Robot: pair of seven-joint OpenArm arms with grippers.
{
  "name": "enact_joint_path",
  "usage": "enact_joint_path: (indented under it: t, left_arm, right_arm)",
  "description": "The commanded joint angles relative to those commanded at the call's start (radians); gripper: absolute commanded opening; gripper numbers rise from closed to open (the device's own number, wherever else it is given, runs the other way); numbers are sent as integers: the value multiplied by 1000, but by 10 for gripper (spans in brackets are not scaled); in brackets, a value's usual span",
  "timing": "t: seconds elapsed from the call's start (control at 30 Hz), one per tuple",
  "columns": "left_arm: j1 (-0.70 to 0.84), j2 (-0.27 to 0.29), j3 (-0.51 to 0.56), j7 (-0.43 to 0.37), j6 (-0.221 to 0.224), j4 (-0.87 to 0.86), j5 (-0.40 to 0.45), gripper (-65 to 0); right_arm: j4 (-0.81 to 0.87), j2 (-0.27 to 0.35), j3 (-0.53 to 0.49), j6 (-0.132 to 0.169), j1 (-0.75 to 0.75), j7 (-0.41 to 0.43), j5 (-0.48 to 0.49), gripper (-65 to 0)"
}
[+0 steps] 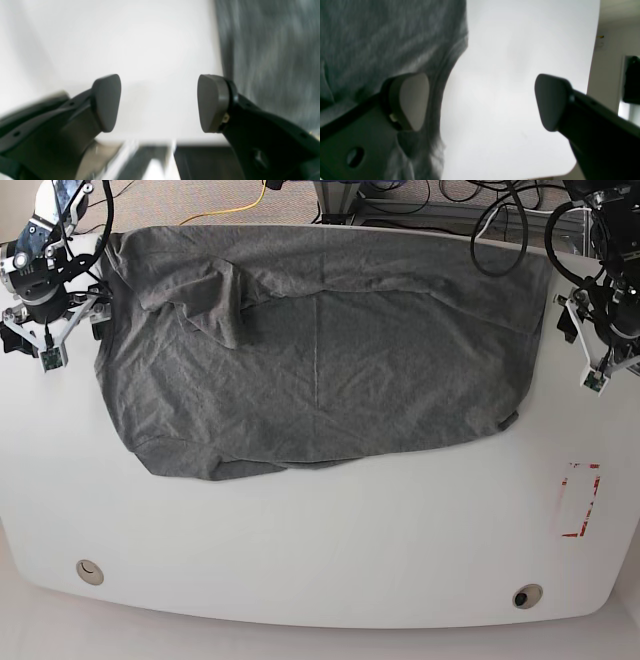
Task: Layout the t-shirt on the table in an organized manner, then fold the t-shirt properly
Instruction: 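Lift the shirt edge with both grippers and drag it away from the table center, then move both grippers down to the grey shirt's hem corners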
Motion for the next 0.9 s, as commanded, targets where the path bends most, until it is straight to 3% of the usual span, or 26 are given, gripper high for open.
enact_joint_path:
  t: [0.33, 0.47, 0.73, 0.9]
  left_arm:
    - [-285, 74, 68, -6, 0, -129, 2, -204]
    - [-379, 112, 100, -23, 0, -247, 2, -204]
    - [-445, 155, 169, -198, 0, -460, 2, -204]
    - [-460, 157, 173, -278, 56, -569, 0, -204]
  right_arm:
    - [-244, -2, -100, 0, 276, 9, -106, 0]
    - [-359, 0, -146, 0, 384, 60, -115, 0]
    - [-628, 0, -206, 0, 568, 169, -155, 0]
    - [-792, -2, -212, 0, 647, 284, -172, 0]
